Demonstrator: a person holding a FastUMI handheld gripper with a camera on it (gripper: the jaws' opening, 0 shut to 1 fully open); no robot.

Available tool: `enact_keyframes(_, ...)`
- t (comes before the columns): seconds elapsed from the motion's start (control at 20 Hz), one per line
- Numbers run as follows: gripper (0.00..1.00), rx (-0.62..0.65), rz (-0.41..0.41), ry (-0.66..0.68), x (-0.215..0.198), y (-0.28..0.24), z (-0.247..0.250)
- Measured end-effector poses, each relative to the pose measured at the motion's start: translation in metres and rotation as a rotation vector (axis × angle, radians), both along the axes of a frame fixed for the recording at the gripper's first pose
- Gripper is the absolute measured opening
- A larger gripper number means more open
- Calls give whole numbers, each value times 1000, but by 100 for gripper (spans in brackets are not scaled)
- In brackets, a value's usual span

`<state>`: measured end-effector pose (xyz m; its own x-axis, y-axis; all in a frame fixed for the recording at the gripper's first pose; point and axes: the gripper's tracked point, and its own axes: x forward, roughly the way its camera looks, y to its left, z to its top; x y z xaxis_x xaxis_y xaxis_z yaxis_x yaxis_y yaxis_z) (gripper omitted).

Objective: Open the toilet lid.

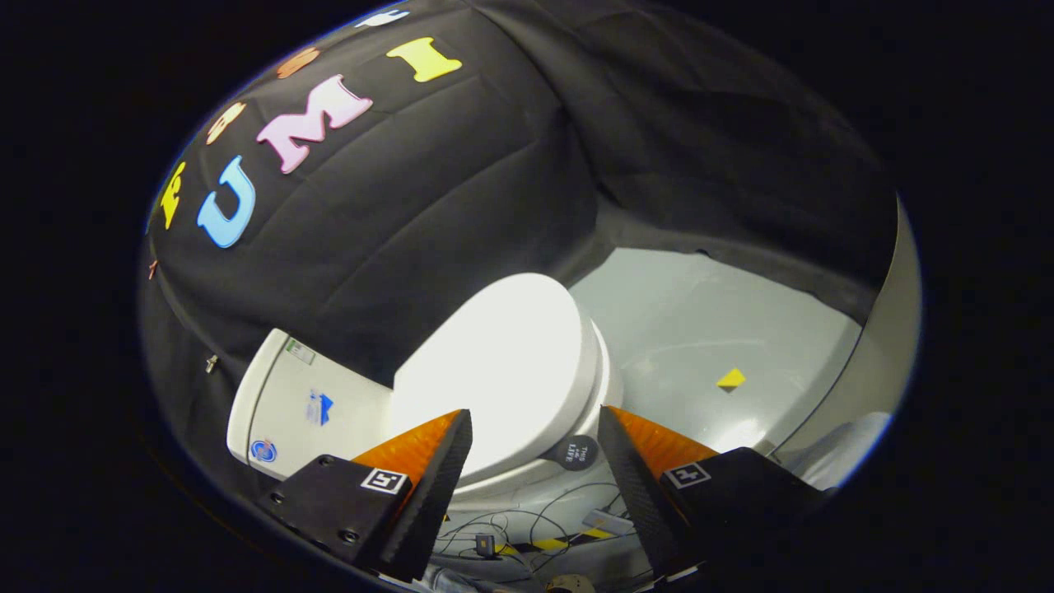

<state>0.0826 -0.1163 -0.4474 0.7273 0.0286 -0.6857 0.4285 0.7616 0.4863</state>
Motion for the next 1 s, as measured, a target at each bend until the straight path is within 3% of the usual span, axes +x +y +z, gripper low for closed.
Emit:
enact_keyframes(0.4,92,139,-23,95,0,16,-81)
enact_keyframes(0.45,79,154,-32,105,1,18,-92)
enact_keyframes(0.5,78,168,-34,121,1,19,-102)
enact_keyframes(0.65,49,224,-29,138,0,26,-115)
enact_keyframes(0.75,49,234,-58,107,19,13,-119)
enact_keyframes(0.8,38,242,-53,103,2,21,-116)
enact_keyframes(0.9,37,255,-71,81,5,20,-109)
enact_keyframes(0.95,22,262,-83,69,11,19,-108)
enact_keyframes(1.0,20,258,-64,84,7,20,-108)
